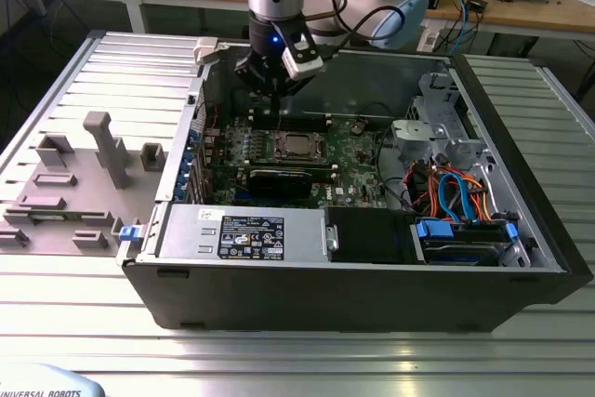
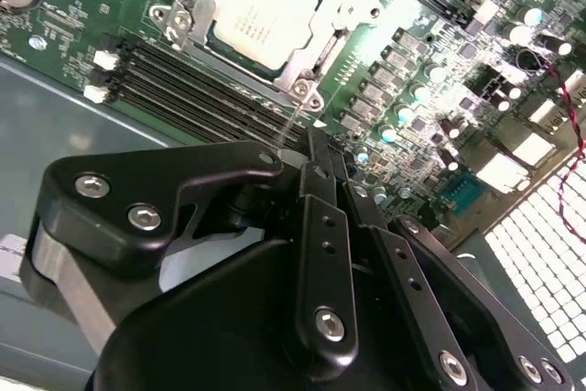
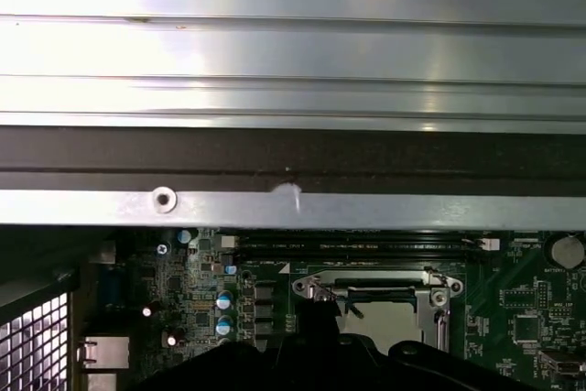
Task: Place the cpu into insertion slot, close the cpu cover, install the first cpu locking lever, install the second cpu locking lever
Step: 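Install the first cpu locking lever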
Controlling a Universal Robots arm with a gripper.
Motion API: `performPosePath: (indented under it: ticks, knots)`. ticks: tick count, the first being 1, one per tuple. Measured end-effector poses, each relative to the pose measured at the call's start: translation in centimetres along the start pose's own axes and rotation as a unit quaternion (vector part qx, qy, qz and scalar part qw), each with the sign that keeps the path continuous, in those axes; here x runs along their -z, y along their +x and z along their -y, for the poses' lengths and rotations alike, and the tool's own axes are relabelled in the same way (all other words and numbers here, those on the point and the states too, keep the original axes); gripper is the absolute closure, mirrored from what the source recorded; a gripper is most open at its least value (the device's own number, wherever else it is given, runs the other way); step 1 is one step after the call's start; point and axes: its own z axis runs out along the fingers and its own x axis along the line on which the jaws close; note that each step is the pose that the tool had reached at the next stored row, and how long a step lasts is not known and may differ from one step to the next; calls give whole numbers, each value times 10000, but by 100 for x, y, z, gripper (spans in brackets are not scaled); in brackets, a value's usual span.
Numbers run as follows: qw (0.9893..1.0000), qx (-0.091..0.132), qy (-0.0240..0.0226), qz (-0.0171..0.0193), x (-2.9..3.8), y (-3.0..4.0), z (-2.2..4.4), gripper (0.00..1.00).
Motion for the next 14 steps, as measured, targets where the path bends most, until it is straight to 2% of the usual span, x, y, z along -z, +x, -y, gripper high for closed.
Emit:
performPosePath:
  ticks: [2,9,10,11,13,14]
  knots:
    - [10000,1,0,-1,-1,-47,1,89]
    - [10000,-1,-2,1,-2,-64,0,89]
    - [10000,-4,-55,1,-2,-66,2,89]
    - [9998,-14,-187,2,-2,-65,6,89]
    - [9995,-32,-326,4,-8,-65,19,89]
    - [9995,-40,-327,5,-12,-64,20,89]
